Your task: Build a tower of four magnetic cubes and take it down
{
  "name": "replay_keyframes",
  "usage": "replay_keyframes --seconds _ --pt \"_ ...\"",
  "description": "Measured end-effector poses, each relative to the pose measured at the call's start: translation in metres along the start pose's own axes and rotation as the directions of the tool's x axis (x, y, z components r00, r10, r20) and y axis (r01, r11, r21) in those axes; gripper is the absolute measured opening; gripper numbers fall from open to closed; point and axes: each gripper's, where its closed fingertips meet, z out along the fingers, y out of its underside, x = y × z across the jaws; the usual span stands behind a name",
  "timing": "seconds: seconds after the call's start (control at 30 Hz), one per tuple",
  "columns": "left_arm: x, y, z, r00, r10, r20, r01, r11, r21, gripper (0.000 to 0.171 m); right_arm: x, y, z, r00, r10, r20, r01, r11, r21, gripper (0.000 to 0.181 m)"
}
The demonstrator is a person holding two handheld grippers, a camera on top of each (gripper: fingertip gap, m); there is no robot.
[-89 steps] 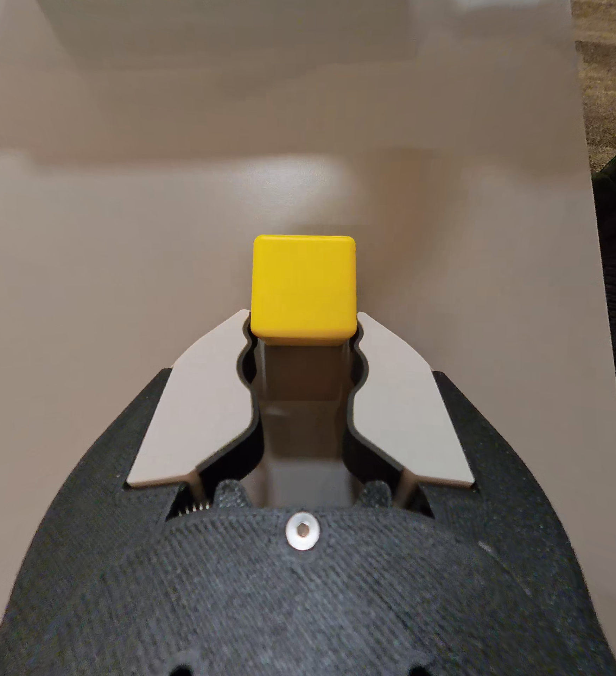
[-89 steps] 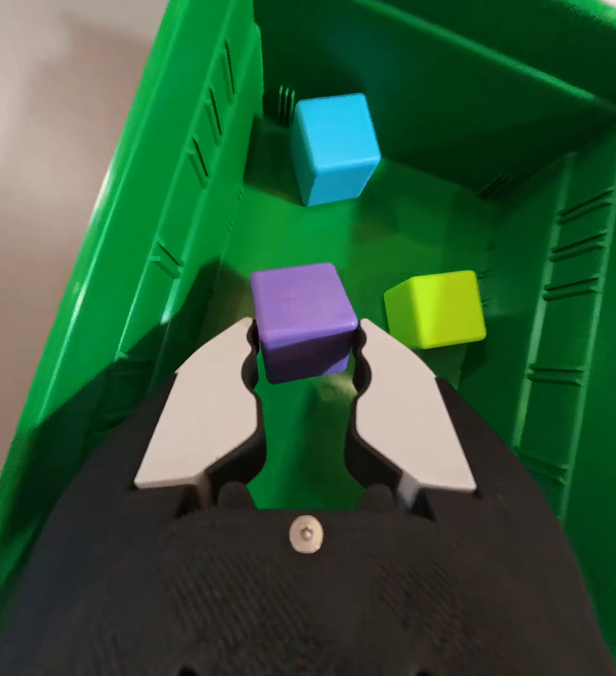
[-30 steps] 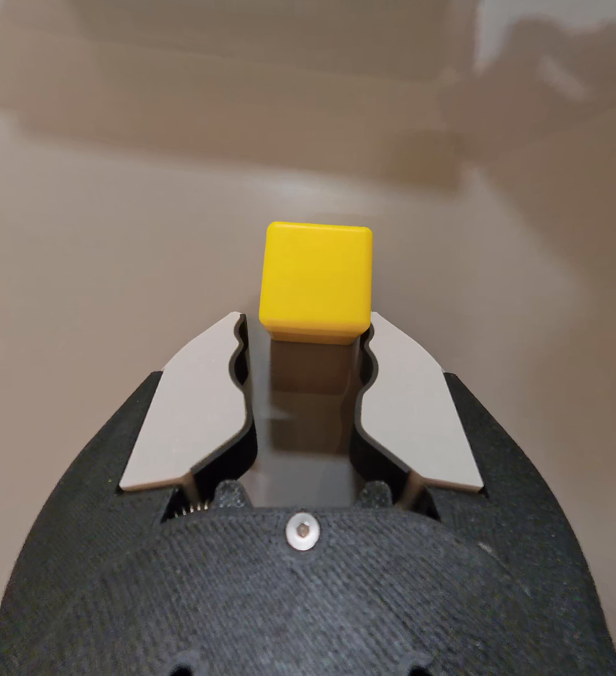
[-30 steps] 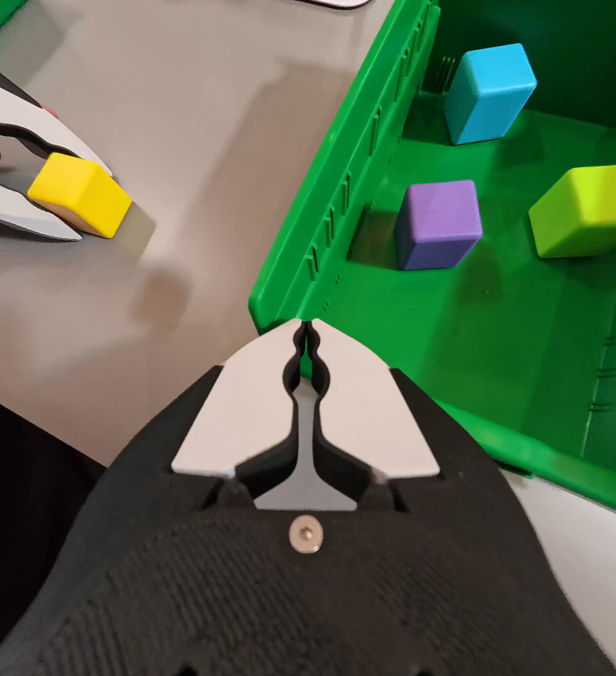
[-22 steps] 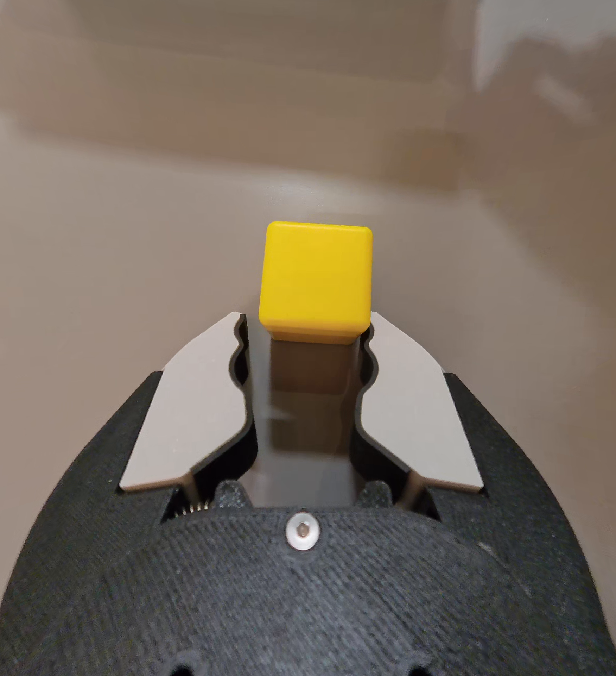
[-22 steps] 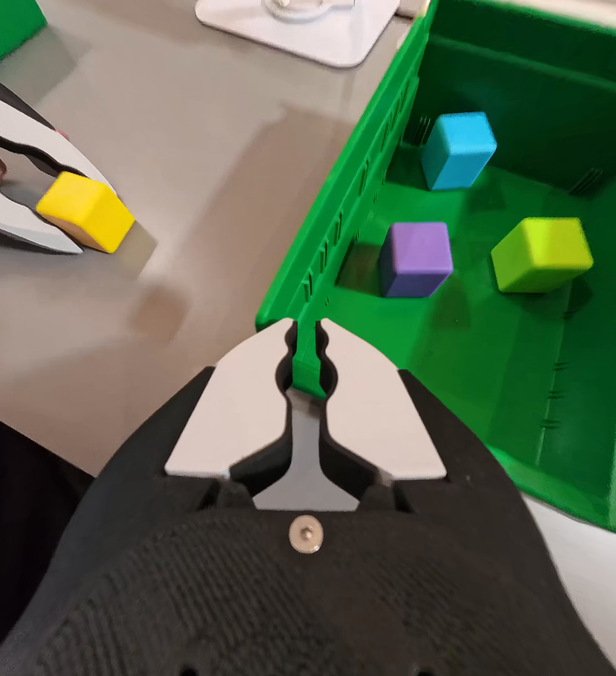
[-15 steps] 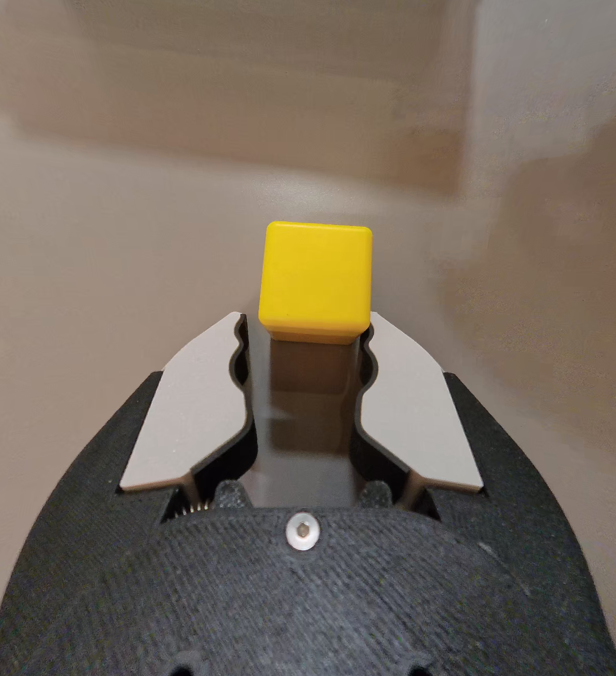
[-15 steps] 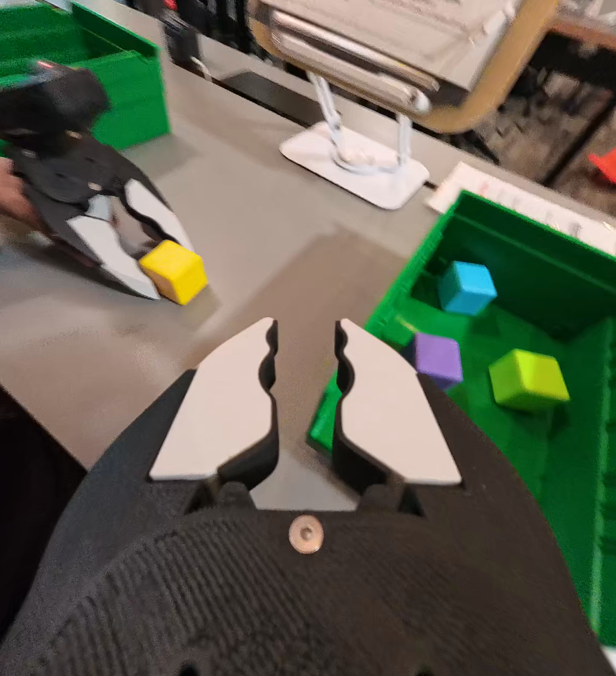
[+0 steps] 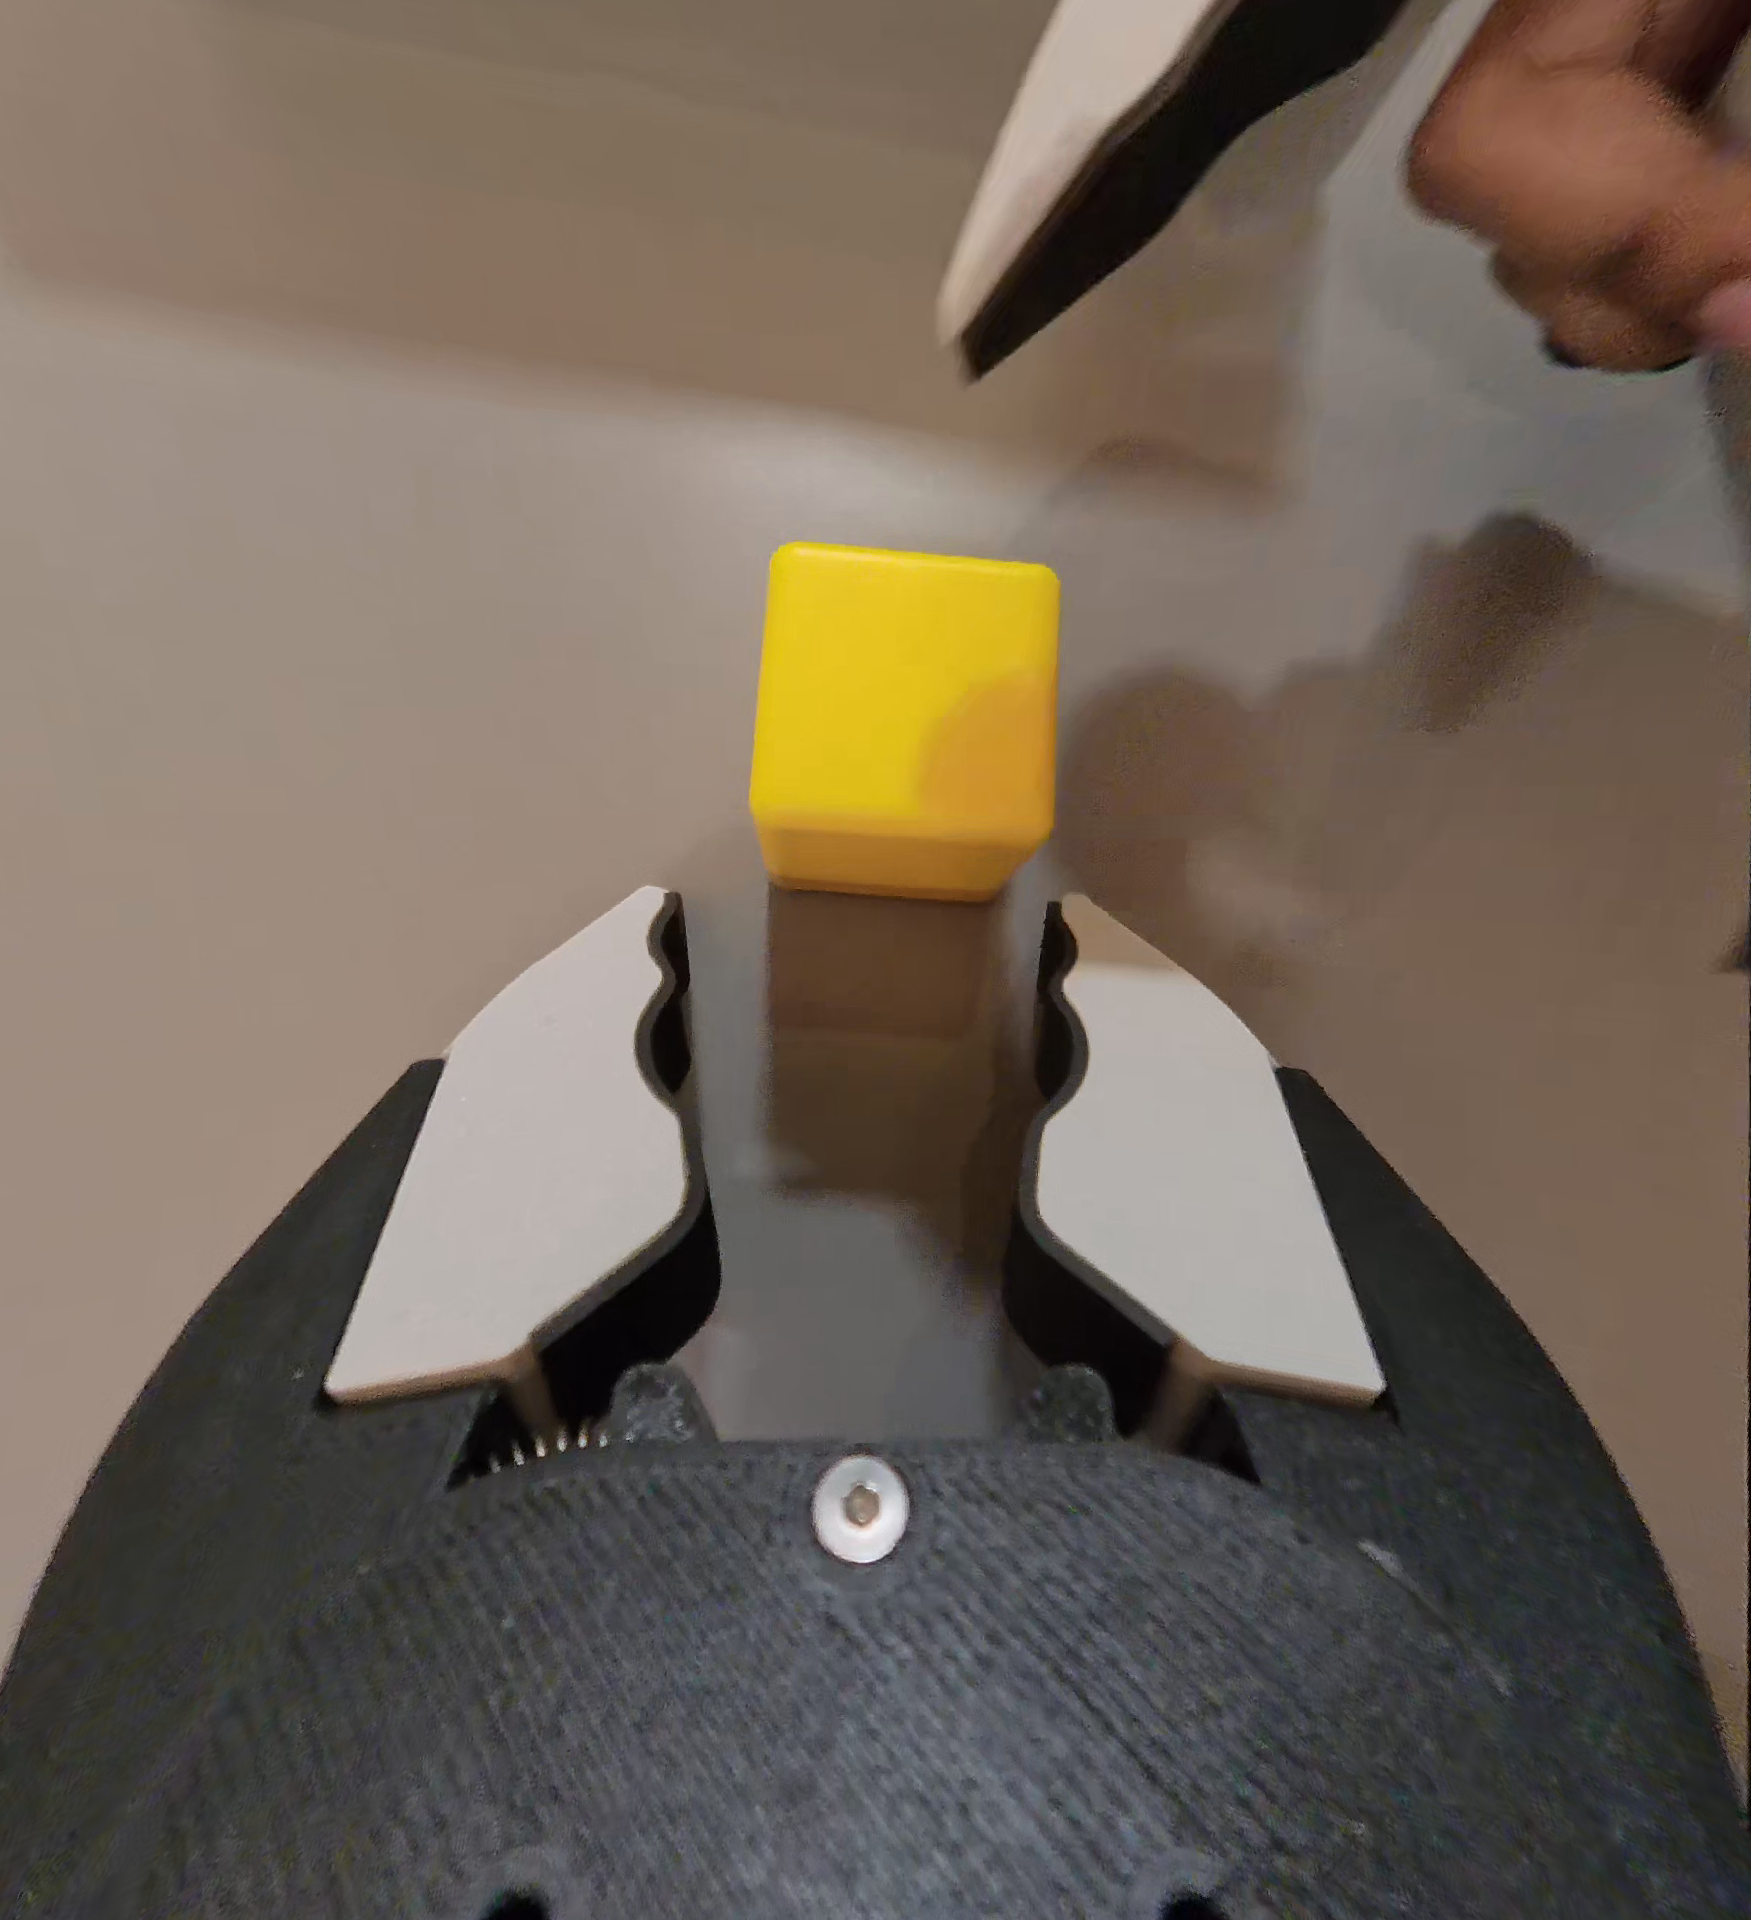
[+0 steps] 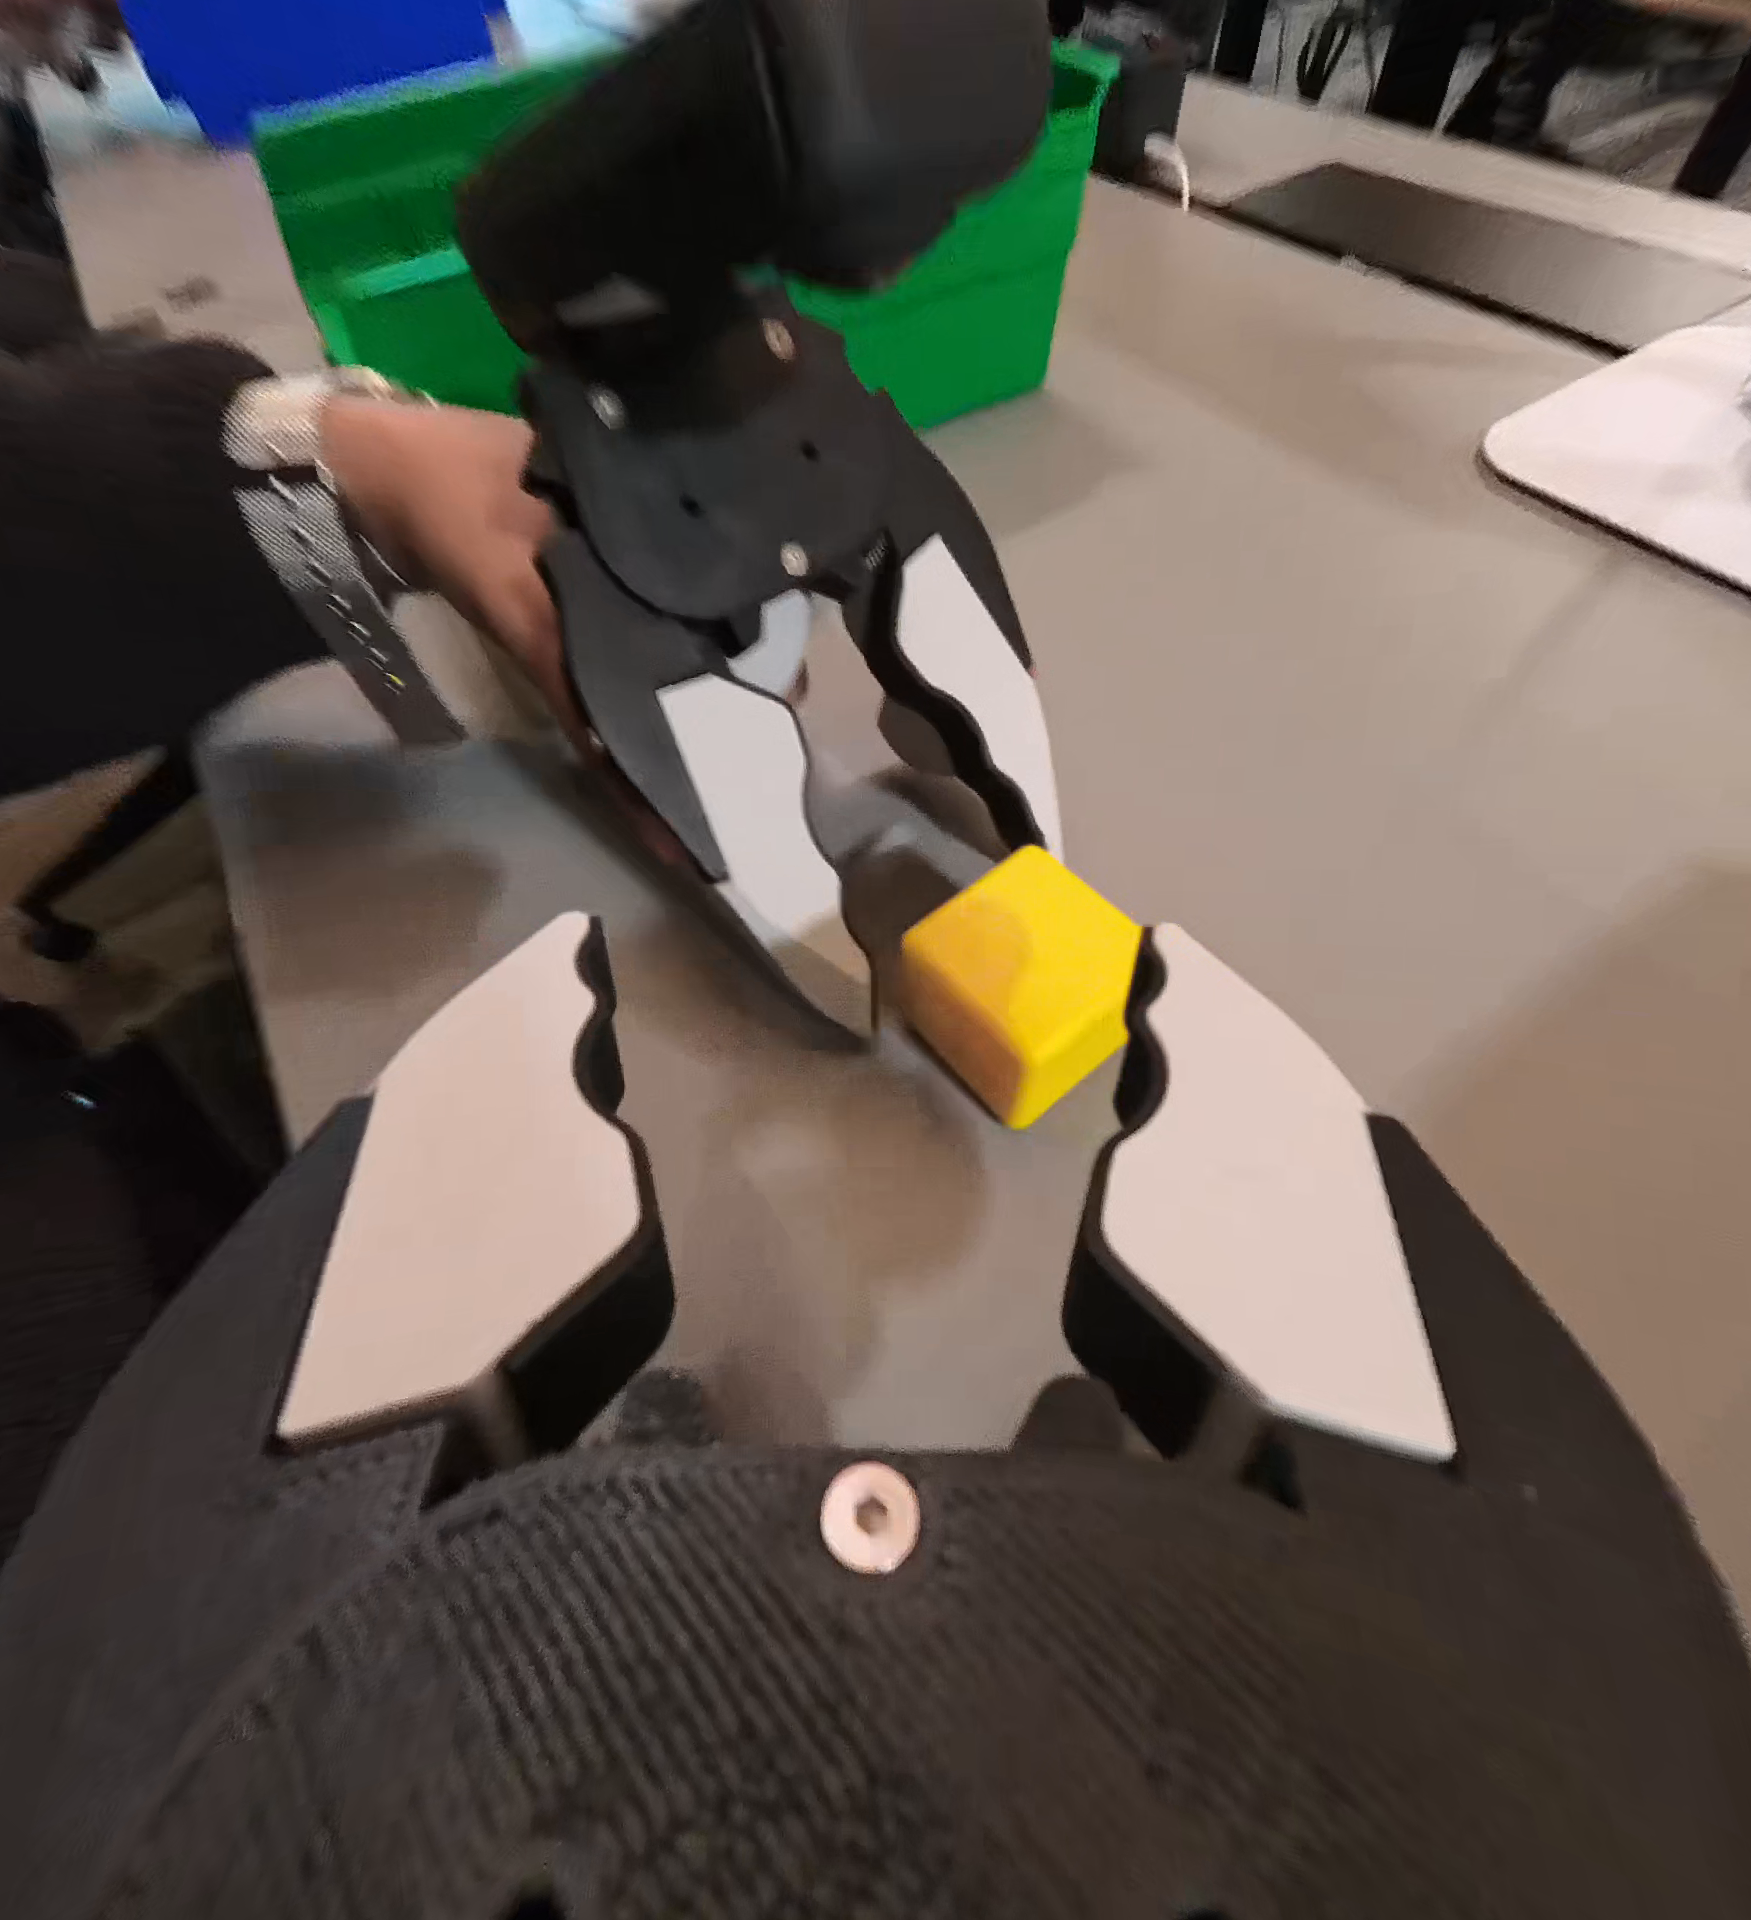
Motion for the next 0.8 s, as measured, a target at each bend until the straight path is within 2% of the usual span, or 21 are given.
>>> replay_keyframes --seconds 0.07,0.2,0.37,0.47,0.63,0.8 --pt "-0.002 0.002 -0.001 1.000 -0.005 0.000 0.005 1.000 0.002 0.065 0.010 0.010 0.014 0.999 -0.028 -0.018 0.027 0.998 -0.061 0.096" --pt "-0.010 0.006 -0.005 1.000 -0.020 0.017 0.020 1.000 0.008 0.065 0.025 0.020 0.028 0.998 -0.014 -0.061 0.008 0.994 -0.106 0.092" --pt "-0.014 0.007 -0.007 0.999 -0.038 0.014 0.037 0.999 0.029 0.062 0.033 0.020 0.028 0.996 -0.004 -0.087 -0.006 0.994 -0.106 0.077" --pt "-0.014 0.007 -0.007 0.999 -0.037 0.013 0.036 0.999 0.032 0.062 0.038 0.023 0.024 0.991 -0.097 -0.097 0.084 0.988 -0.131 0.076" --pt "-0.009 0.005 -0.006 1.000 -0.026 -0.015 0.026 0.999 0.034 0.063 0.031 0.030 0.023 0.962 -0.271 0.027 0.271 0.950 -0.155 0.073" --pt "-0.008 0.005 -0.006 0.999 -0.029 -0.017 0.029 0.999 0.034 0.061 0.022 0.032 0.017 0.958 -0.243 0.153 0.264 0.955 -0.134 0.060"
